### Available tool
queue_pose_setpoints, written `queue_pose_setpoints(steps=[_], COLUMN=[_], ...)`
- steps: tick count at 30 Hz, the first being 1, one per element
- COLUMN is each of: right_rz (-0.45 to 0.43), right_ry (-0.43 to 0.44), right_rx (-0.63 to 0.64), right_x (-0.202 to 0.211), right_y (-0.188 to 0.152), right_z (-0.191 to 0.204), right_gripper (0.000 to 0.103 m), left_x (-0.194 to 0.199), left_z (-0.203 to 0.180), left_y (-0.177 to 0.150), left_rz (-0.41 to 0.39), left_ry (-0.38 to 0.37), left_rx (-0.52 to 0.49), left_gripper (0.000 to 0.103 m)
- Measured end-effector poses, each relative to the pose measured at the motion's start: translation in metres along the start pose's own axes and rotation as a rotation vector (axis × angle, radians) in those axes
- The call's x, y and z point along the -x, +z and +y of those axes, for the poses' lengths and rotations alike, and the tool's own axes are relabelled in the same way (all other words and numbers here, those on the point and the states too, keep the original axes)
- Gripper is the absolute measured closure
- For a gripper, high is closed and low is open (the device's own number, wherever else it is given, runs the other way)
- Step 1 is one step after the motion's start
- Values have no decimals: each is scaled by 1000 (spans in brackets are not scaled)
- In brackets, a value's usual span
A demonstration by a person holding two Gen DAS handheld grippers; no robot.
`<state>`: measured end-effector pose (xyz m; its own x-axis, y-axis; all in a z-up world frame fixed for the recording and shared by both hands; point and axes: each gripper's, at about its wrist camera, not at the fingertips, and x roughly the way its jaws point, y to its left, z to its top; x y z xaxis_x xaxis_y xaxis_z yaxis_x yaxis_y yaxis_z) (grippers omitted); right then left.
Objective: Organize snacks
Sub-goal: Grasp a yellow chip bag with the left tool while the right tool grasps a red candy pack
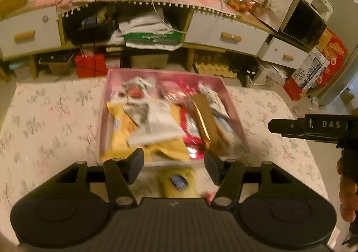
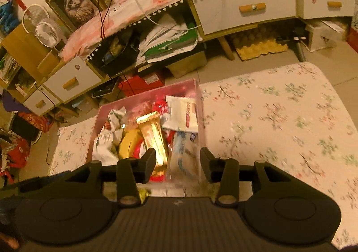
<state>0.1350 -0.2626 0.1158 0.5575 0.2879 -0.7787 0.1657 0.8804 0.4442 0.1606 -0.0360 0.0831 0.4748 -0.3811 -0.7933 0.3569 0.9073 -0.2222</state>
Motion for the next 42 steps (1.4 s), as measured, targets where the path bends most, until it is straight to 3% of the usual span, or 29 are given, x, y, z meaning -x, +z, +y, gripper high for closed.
queue_pose_setpoints(steps=[4, 8, 14, 18, 22, 31, 38, 39, 42], right_rz=[22, 20, 52, 68, 99, 149, 170, 175, 188], right_ry=[11, 56, 32, 34, 9, 28, 3, -3, 5], right_rx=[10, 9, 59, 64, 85, 101, 52, 42, 25], right_x=[14, 21, 9, 8, -1, -7, -16, -18, -24], right_y=[-10, -24, -27, -34, -42, -54, -54, -54, -57], right_z=[6, 8, 6, 2, 4, 8, -4, -7, -12], right_gripper=[51, 41, 41, 36, 36, 31, 31, 31, 31], left_x=[3, 0, -15, -19, -25, -43, -54, -55, -60], left_z=[-19, -31, -24, -21, -26, -23, -10, -9, -6], left_y=[-11, -19, -31, -37, -45, -51, -52, -52, -53], left_rz=[33, 42, 90, 87, 86, 107, 100, 98, 116], left_ry=[-38, -12, -6, -14, -50, -57, -59, -54, -42], left_rx=[33, 5, 49, 75, 63, 46, 91, 96, 68], left_gripper=[33, 27, 23, 14, 8, 4, 5, 8, 31])
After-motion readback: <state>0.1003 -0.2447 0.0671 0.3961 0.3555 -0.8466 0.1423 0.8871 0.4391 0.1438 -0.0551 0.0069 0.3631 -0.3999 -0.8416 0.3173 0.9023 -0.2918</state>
